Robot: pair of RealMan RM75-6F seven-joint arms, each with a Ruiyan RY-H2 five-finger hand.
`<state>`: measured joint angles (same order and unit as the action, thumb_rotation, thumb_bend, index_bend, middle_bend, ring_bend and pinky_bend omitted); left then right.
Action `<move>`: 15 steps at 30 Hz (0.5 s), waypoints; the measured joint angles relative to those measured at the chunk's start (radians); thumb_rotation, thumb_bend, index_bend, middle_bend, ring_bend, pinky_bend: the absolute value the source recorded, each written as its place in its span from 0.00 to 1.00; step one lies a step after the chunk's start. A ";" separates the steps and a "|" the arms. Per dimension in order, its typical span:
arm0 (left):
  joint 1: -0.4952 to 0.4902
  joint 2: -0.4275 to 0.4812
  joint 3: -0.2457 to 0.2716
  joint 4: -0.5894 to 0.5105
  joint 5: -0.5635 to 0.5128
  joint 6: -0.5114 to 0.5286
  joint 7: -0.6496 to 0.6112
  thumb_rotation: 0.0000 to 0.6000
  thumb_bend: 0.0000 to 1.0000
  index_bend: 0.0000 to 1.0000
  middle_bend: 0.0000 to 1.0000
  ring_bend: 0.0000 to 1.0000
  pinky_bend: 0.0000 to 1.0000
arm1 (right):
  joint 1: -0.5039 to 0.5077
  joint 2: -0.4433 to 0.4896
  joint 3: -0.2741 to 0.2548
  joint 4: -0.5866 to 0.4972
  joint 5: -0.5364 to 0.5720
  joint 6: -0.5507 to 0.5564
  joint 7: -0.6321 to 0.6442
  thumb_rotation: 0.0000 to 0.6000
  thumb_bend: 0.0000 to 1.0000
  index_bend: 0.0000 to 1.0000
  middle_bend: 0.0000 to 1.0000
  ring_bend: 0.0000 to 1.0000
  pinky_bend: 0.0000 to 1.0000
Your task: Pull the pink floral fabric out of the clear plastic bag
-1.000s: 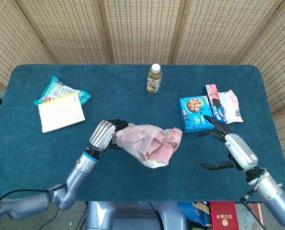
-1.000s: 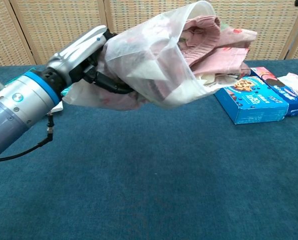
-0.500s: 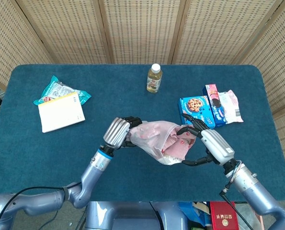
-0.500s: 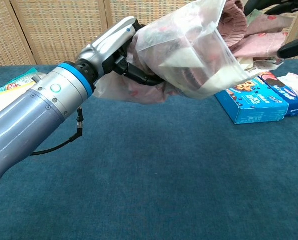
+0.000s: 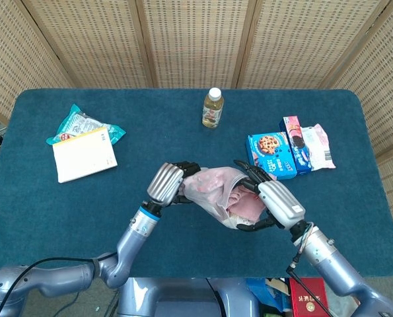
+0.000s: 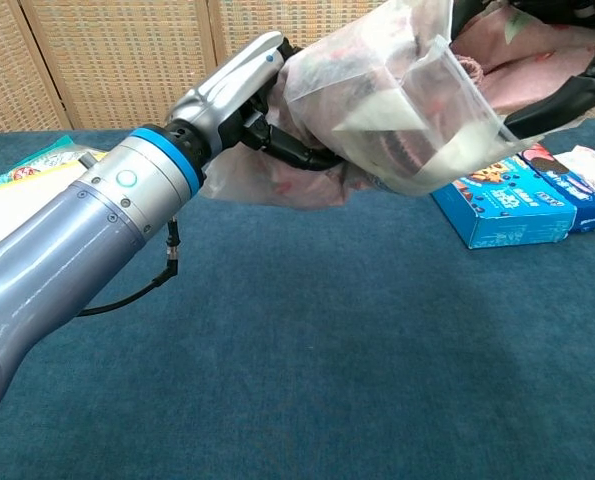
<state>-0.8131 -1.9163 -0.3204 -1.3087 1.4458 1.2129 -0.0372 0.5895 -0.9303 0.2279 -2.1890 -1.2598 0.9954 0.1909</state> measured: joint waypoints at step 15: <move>0.001 0.000 0.017 -0.015 -0.001 0.010 -0.020 1.00 0.29 0.62 0.54 0.52 0.65 | 0.034 -0.061 0.023 -0.015 0.119 0.040 -0.129 1.00 0.00 0.31 0.00 0.00 0.00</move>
<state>-0.8124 -1.9159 -0.3030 -1.3238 1.4451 1.2227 -0.0575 0.6238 -0.9910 0.2513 -2.2038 -1.1407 1.0355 0.0614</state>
